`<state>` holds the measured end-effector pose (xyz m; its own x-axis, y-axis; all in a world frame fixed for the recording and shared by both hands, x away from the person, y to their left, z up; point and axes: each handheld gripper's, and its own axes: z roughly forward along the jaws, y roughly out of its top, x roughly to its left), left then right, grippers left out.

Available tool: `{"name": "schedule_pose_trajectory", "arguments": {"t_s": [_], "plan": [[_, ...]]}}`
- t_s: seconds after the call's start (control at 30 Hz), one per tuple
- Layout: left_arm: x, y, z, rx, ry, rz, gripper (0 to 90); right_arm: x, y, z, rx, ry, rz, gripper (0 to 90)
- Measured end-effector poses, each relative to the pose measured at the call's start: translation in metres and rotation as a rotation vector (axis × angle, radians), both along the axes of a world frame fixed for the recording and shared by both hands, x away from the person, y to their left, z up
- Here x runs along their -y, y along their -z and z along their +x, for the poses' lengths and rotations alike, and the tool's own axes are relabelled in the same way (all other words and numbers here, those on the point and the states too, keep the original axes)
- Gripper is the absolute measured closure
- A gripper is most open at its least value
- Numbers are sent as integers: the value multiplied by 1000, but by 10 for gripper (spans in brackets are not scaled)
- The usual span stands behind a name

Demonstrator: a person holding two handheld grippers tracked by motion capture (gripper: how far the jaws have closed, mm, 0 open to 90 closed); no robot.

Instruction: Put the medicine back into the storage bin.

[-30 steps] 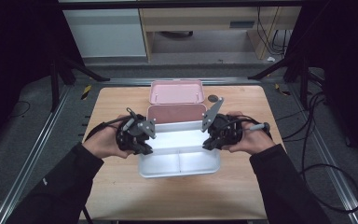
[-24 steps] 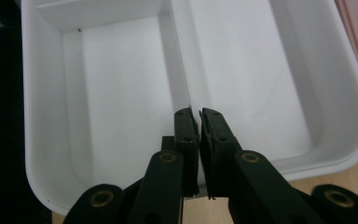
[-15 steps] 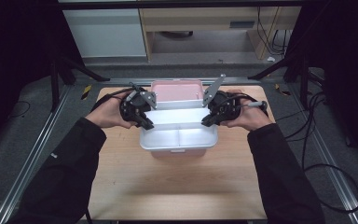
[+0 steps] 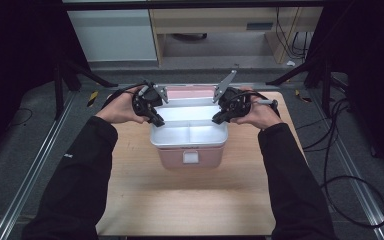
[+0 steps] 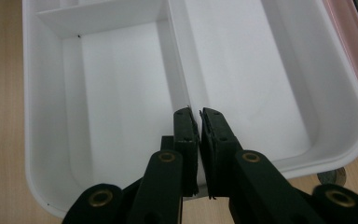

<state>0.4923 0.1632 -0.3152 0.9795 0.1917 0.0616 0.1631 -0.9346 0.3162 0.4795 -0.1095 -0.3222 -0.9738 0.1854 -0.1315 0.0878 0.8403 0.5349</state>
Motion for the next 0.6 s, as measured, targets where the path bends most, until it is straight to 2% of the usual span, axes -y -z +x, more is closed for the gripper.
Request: {"name": "schedule_pose_trajectory", "arguments": {"t_s": [0.27, 0.6], "plan": [[5, 17, 13, -14, -12, 28, 845, 0, 21, 15, -28, 26, -12, 846], [9, 37, 23, -34, -31, 70, 844, -7, 37, 24, -40, 44, -50, 841]]}}
